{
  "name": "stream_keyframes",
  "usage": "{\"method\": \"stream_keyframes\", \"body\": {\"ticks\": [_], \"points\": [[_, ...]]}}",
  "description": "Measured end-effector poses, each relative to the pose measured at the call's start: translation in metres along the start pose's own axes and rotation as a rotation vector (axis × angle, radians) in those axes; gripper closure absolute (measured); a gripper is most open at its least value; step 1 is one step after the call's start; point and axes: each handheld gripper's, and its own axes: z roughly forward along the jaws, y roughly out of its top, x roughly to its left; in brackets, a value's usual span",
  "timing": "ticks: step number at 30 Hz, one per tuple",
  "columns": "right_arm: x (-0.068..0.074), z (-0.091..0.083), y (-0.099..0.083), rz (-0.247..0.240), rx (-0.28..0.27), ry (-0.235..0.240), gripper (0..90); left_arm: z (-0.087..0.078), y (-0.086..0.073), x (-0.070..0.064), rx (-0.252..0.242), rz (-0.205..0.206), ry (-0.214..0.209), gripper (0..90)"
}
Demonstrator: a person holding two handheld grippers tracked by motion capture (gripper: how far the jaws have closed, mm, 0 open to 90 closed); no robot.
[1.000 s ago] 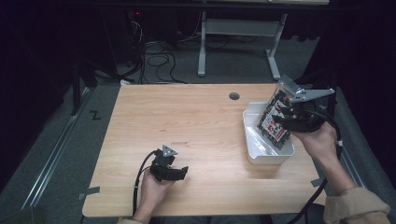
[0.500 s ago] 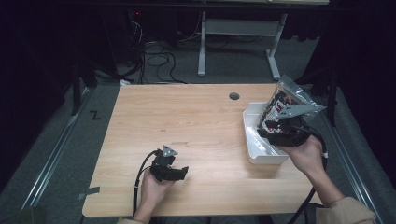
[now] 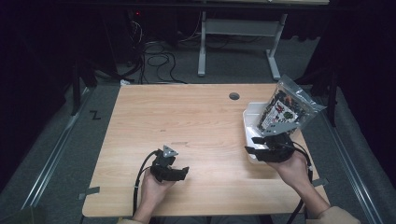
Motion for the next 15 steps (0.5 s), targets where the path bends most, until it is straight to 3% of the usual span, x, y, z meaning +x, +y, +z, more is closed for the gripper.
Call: {"method": "stream_keyframes", "body": {"ticks": [3,15], "points": [[0.009,0.012,-0.006,-0.018,0.012,0.02,55.3,0.0,0.0,0.0,0.0,0.003,-0.003,26.6],[0.022,0.035,-0.019,-0.013,0.017,0.073,55.3,0.0,0.0,-0.002,0.001,0.006,-0.008,26.6]]}}
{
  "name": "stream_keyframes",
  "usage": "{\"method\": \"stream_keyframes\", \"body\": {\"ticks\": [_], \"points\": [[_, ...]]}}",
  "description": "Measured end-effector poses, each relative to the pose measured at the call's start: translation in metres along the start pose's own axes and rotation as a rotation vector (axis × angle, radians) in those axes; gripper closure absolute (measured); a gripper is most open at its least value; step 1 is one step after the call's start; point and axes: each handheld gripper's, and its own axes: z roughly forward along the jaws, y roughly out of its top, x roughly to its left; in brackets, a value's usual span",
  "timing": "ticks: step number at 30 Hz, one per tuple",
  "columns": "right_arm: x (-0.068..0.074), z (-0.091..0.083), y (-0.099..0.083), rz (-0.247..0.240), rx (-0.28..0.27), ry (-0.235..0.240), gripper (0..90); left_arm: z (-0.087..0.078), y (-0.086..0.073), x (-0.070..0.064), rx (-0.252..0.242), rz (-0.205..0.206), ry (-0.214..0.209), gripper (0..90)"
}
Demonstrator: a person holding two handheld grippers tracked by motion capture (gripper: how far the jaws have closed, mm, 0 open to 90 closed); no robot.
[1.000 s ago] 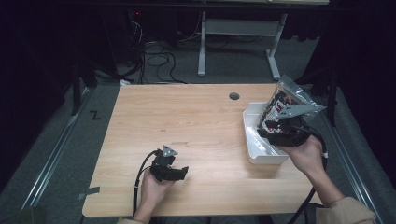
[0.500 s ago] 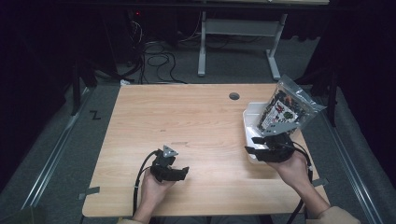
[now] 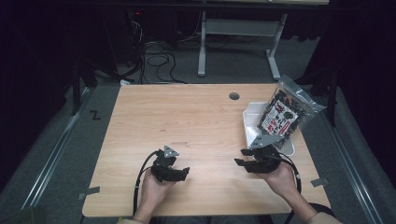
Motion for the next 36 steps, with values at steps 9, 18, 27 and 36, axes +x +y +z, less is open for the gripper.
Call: {"method": "stream_keyframes", "body": {"ticks": [9,18,27,36], "points": [[0.008,0.021,-0.012,0.02,0.008,0.03,55.2,-0.001,0.0,0.001,-0.001,0.0,-0.001,26.7],[0.013,0.037,-0.028,0.014,0.018,0.034,56.1,0.0,0.0,0.0,0.002,0.004,0.0,26.7],[0.014,0.048,-0.039,0.022,0.031,0.038,55.8,0.0,0.0,0.0,0.003,0.004,0.002,26.7],[0.014,0.051,-0.043,0.014,0.033,0.033,55.5,0.0,0.0,0.0,0.002,0.003,0.002,26.7]]}}
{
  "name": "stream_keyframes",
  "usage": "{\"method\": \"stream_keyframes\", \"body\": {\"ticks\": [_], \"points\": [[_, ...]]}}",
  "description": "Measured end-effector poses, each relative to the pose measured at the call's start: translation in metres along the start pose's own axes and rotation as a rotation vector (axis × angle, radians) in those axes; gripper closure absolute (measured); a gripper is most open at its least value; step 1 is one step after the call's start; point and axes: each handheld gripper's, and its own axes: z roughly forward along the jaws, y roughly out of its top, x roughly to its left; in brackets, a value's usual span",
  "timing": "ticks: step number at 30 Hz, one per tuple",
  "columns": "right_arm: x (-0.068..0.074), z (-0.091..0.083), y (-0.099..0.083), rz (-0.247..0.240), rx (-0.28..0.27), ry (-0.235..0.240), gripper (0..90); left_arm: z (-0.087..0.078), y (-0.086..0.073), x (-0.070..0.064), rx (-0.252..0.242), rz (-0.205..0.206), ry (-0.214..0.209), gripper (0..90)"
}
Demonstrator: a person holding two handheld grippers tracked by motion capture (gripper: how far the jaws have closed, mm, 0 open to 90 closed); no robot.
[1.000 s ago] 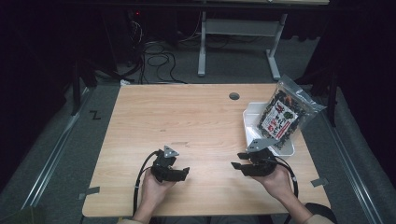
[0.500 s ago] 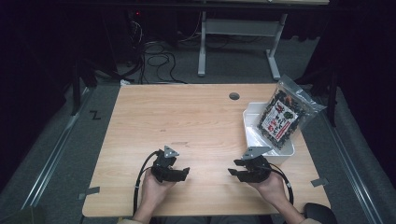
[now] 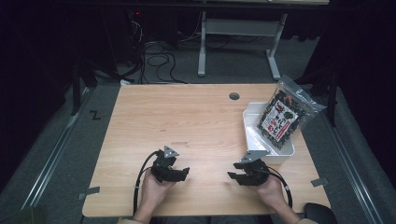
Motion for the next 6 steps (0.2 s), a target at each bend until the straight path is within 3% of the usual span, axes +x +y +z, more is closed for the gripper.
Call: {"method": "stream_keyframes", "body": {"ticks": [6], "points": [[-0.0003,-0.0002,-0.0001,0.001,-0.007,0.001,55.4,-0.0006,0.0001,0.0013,-0.007,-0.005,0.002,26.7]]}}
